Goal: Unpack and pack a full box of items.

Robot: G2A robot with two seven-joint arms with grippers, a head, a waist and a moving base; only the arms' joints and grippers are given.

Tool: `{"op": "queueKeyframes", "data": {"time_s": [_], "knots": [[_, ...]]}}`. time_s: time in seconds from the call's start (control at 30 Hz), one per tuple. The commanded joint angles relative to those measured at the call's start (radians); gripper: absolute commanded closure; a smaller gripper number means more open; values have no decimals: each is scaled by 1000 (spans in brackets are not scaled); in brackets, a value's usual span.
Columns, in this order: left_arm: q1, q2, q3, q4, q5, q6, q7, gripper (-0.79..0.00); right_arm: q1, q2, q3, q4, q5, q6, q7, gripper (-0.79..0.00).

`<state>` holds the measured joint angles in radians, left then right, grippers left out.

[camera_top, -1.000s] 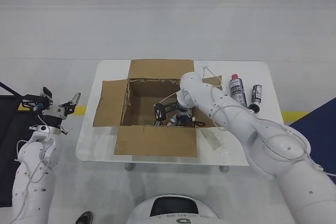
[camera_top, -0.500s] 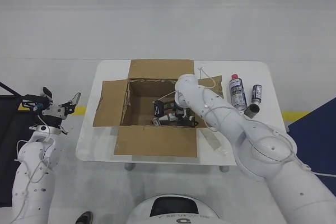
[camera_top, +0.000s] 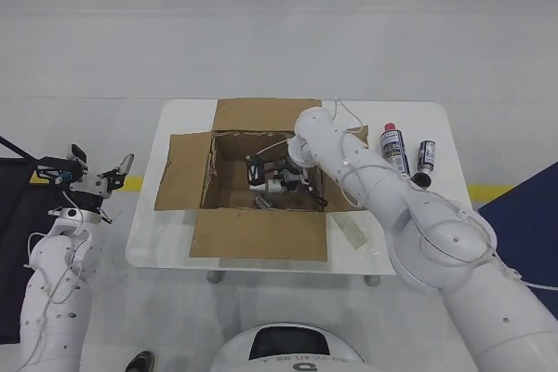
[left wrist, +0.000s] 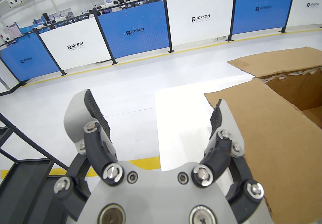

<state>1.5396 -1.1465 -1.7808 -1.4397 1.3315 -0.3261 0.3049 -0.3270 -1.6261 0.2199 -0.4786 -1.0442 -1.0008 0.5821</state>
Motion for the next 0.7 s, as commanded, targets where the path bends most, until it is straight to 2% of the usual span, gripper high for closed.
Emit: {"op": "queueKeyframes", "data": {"time_s": [0.0,0.17,0.3,0.4,0.53,0.67], "knots": [[0,0,0,0,0,0,0,-785,5,16,12,-31,-14,-2,-56,0],[0,0,0,0,0,0,0,-785,-5,81,57,-150,-89,56,-251,0],[0,0,0,0,0,0,0,-785,-37,160,117,-296,-143,53,-368,0],[0,0,0,0,0,0,0,-785,-68,216,178,-390,-153,43,-410,0],[0,0,0,0,0,0,0,-785,-143,313,313,-528,-151,45,-430,0],[0,0,0,0,0,0,0,-785,-235,398,465,-654,-114,-12,-437,0]]}}
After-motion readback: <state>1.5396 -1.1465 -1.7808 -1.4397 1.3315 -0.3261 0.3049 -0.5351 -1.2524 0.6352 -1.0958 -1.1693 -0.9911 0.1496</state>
